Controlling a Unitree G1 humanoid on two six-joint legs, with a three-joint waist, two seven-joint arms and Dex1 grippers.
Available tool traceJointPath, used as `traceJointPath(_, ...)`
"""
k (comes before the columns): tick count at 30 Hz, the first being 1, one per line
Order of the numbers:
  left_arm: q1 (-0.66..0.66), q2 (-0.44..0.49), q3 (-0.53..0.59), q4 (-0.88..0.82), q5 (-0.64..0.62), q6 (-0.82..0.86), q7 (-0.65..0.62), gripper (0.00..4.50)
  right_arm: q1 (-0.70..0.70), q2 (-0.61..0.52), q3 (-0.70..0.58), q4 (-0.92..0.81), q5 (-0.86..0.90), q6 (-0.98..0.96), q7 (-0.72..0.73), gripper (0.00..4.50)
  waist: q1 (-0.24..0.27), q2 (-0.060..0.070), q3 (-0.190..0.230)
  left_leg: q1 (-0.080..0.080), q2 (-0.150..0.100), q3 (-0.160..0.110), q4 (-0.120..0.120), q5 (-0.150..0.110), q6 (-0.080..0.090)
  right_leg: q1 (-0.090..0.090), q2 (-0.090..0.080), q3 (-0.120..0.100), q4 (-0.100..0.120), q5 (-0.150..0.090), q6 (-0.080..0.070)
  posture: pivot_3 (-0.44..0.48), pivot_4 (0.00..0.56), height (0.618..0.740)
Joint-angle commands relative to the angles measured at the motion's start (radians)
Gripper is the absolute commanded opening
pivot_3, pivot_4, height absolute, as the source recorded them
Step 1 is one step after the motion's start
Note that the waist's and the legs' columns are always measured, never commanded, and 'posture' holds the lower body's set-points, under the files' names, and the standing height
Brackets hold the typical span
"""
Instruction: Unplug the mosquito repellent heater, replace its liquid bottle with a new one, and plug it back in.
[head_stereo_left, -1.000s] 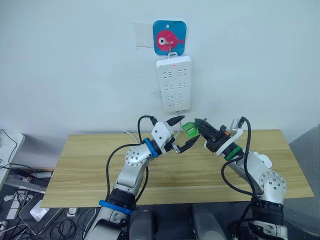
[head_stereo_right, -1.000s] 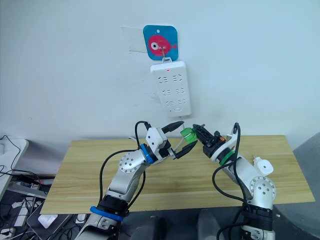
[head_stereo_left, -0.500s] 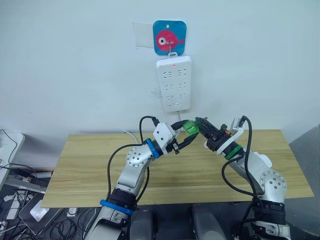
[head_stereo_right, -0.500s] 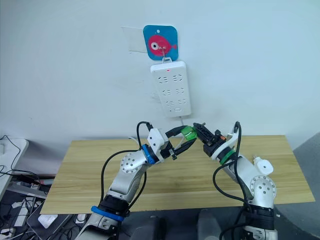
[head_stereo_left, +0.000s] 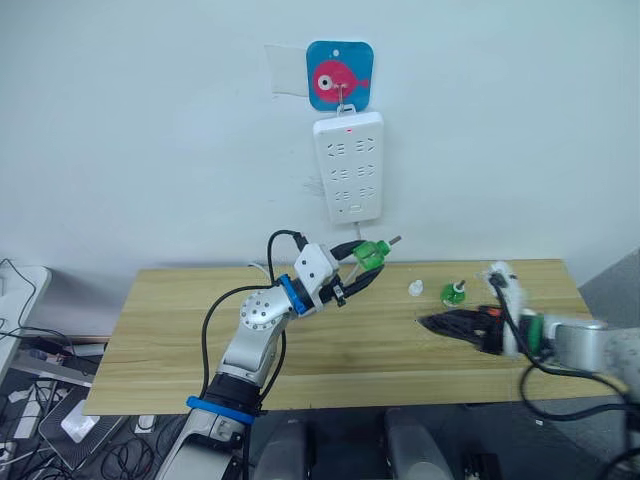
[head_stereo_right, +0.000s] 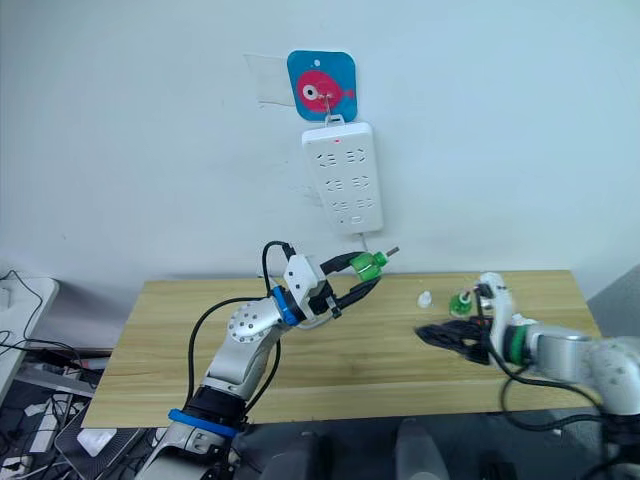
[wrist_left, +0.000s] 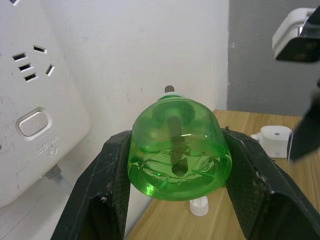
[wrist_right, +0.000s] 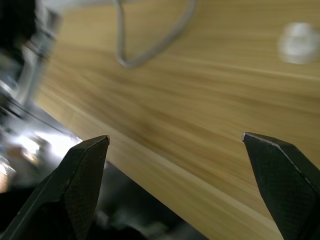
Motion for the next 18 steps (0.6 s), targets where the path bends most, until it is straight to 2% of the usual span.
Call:
traceJointPath(1,0.004,0.003,0.009,-0.031,-0.019,-0.015,-0.011,2.25,-0.086,-0.081,0.068,0.169,-0.232,-0.106,0.161,4.48,-0.001,0.000,0.000,0.000,0.000,0.000,0.000,0.000,0.000,0.000,0.000,0.000,0.000,0.000,0.000,-0.176,0.204,0.740)
traceJointPath(5,0.018,-0.004,0.002,-0.033,-0.016,-0.019,-0.010,2.25,-0.262,-0.119,0.208,0.445,-0.516,-0.244,0.303,4.48,-0.004,0.000,0.002,0.000,0.000,0.002,0.000,0.000,0.000,0.000,-0.001,0.002,0.000,0.000,0.000,-0.175,0.216,0.740)
traceJointPath(9,0.028,-0.013,-0.010,-0.022,0.008,-0.047,0.001,2.25,-0.417,-0.069,0.288,0.679,-0.697,-0.291,0.376,4.48,-0.003,0.000,0.003,0.000,0.001,0.002,0.000,0.000,0.000,-0.001,0.000,0.001,-0.002,0.000,0.000,-0.165,0.222,0.740)
traceJointPath(13,0.056,-0.024,-0.011,-0.048,0.008,-0.040,0.023,2.25,-0.459,-0.052,0.343,0.810,-0.834,-0.352,0.471,4.48,0.000,0.000,0.005,0.000,0.001,0.002,0.000,0.000,0.000,0.000,-0.001,0.001,-0.002,0.000,0.000,-0.141,0.235,0.740)
traceJointPath(18,0.098,-0.022,-0.013,-0.087,0.010,-0.027,0.045,2.25,-0.472,-0.017,0.340,0.882,-0.918,-0.340,0.513,4.48,0.001,0.000,0.006,0.000,0.001,0.002,0.000,0.000,0.000,0.000,-0.001,0.001,-0.001,0.000,0.000,-0.121,0.242,0.740)
